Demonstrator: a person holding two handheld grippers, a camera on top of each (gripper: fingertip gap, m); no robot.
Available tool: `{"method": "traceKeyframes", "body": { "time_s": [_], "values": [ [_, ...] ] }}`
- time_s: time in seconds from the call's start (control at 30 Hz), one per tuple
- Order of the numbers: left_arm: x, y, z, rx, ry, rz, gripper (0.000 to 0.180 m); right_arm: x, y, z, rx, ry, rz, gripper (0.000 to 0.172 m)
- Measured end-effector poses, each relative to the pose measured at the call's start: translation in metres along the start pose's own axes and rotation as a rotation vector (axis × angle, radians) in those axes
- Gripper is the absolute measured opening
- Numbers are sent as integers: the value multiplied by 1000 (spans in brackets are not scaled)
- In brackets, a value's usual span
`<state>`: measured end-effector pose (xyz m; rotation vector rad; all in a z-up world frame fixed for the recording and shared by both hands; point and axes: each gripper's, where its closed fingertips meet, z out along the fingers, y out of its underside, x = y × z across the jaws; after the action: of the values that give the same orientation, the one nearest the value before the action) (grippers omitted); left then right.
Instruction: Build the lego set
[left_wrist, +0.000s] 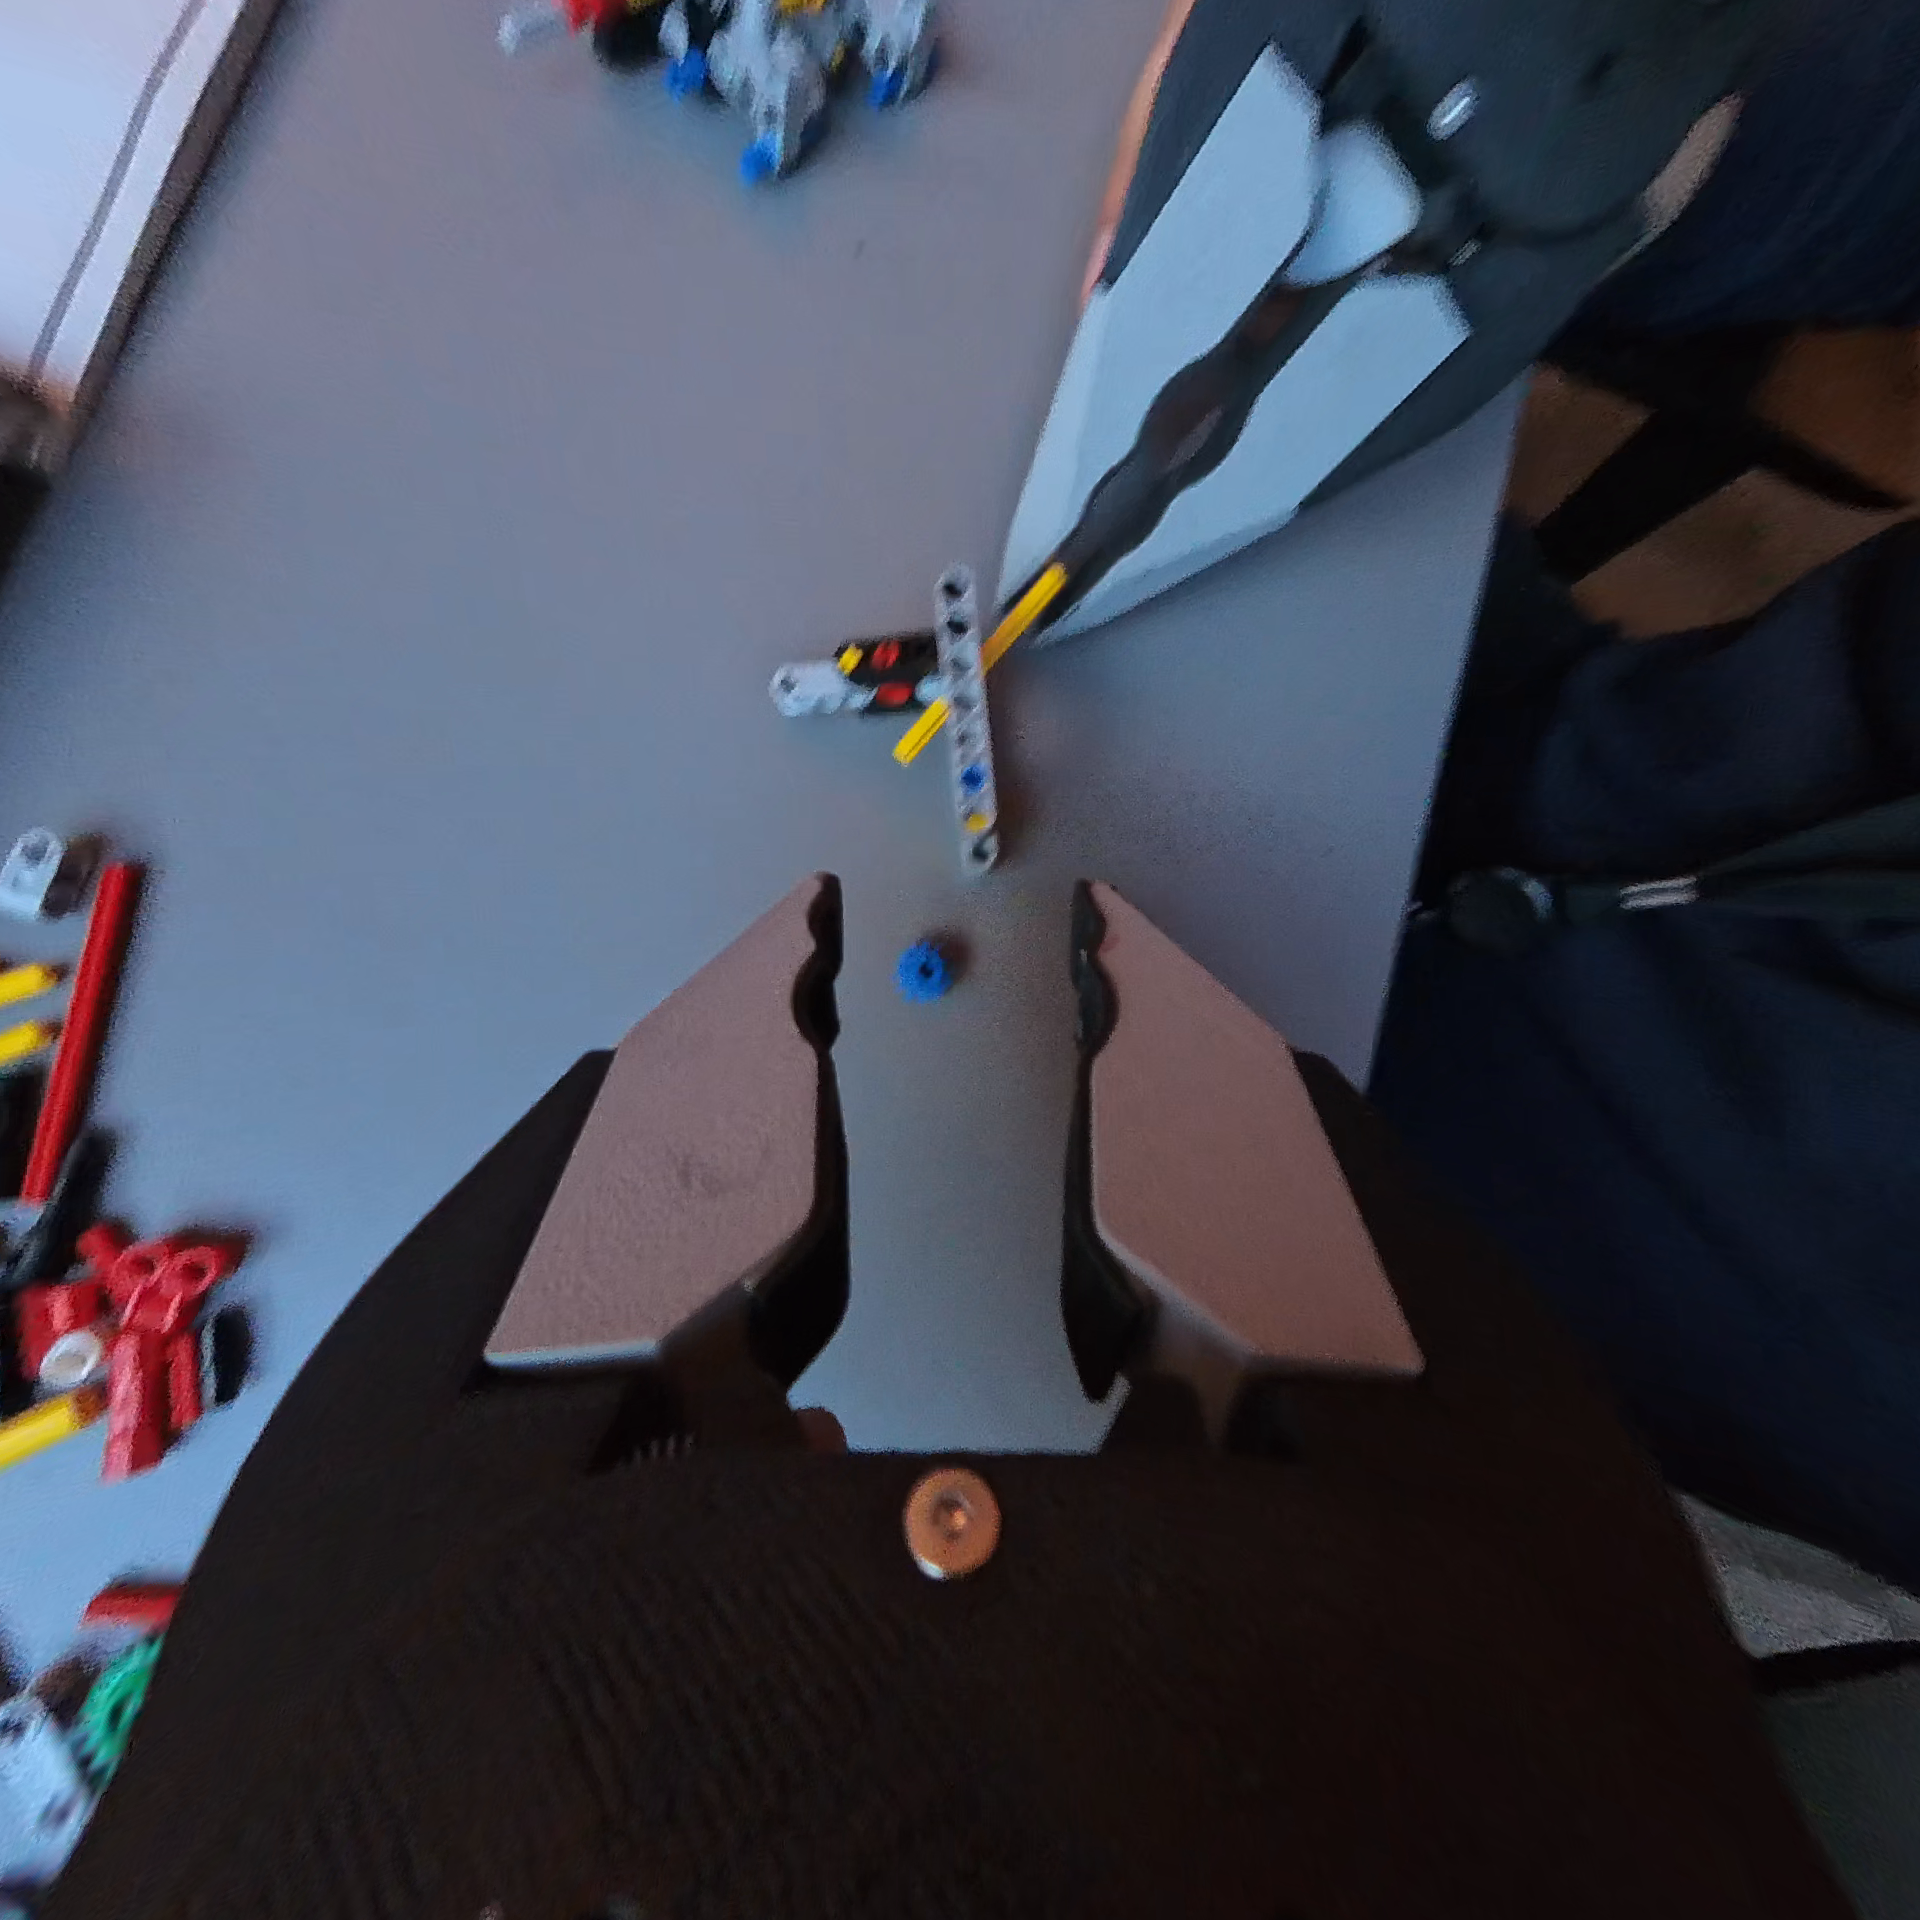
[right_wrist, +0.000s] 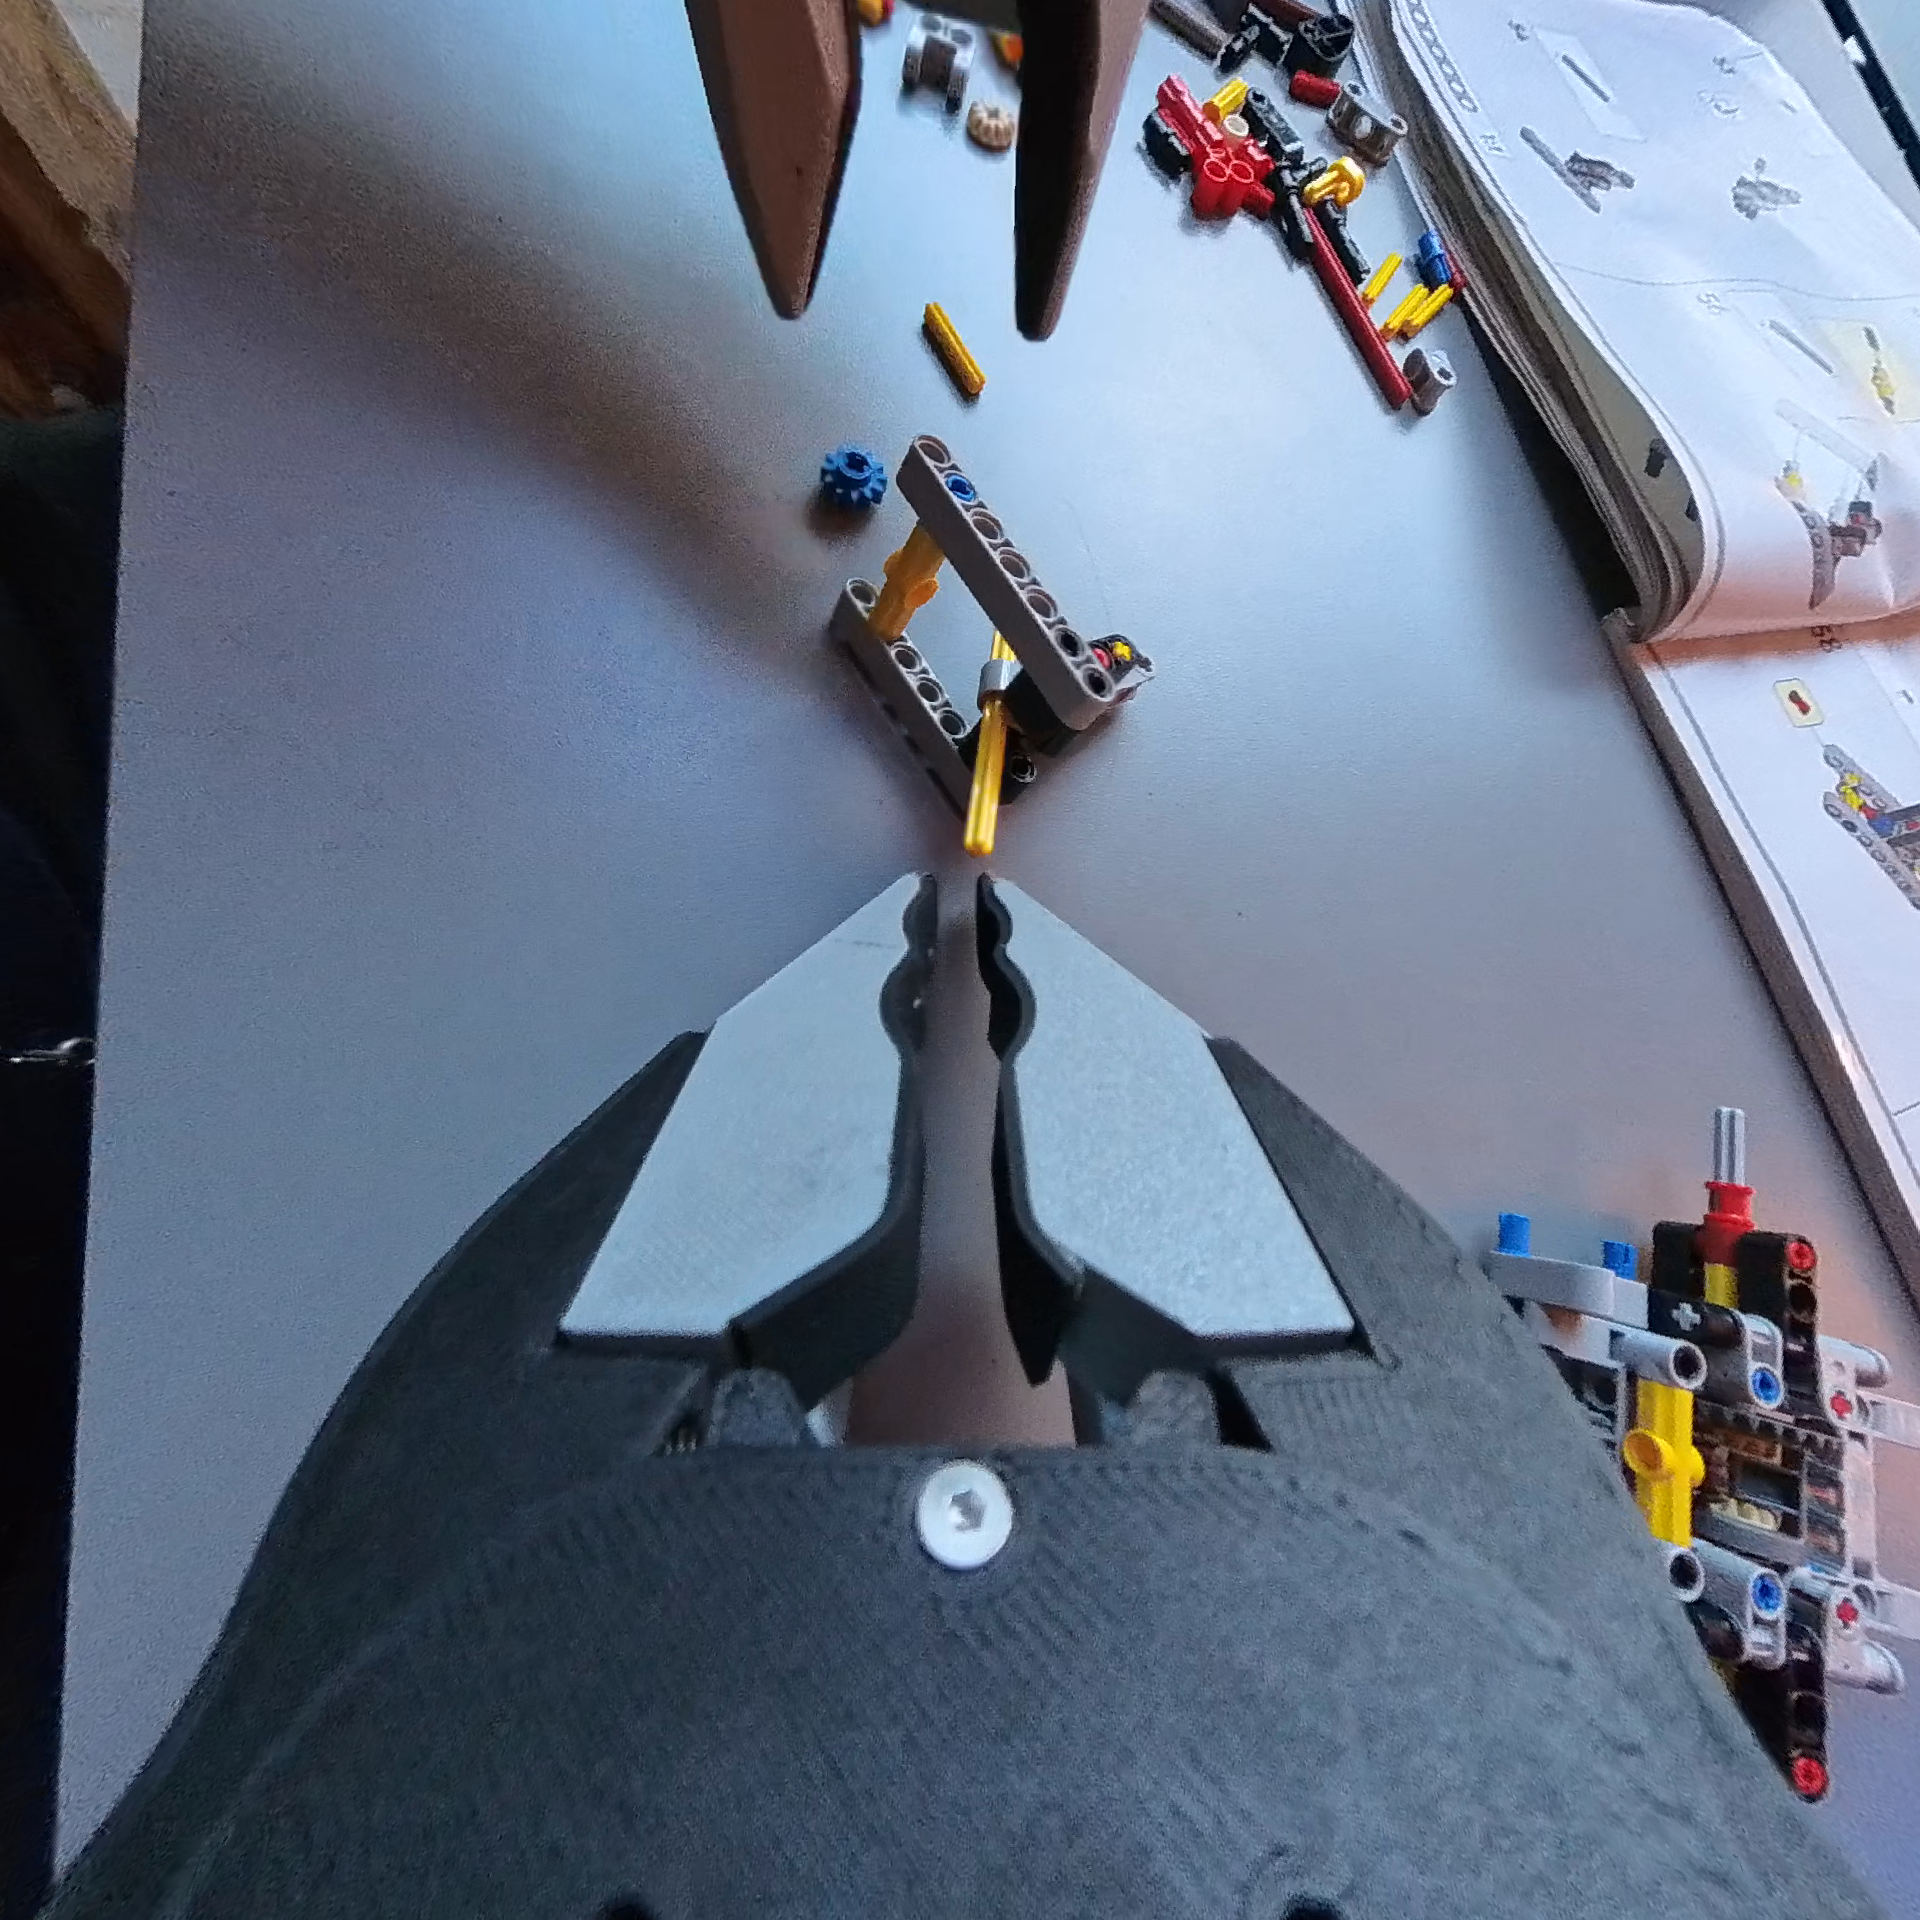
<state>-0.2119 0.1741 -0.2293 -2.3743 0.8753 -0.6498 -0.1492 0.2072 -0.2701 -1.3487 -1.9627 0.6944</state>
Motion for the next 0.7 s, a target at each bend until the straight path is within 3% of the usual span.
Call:
{"method": "traceKeyframes", "body": {
  "time_s": [0.1,0.2,0.3,0.47,0.7],
  "values": [
    [11,-15,13,-10,42,-16,35,1,-3,-3,26,-17,42,8],
    [3,-8,28,-102,-27,6,28,1,-10,-7,75,-53,118,13],
    [9,-5,34,-117,-19,42,7,2,-12,-6,86,-71,162,14],
    [12,-12,33,-82,-50,73,5,-1,-17,-2,84,-79,161,2],
    [12,-15,35,-39,-145,93,5,1,-14,-1,65,-59,185,1]
  ]
}}
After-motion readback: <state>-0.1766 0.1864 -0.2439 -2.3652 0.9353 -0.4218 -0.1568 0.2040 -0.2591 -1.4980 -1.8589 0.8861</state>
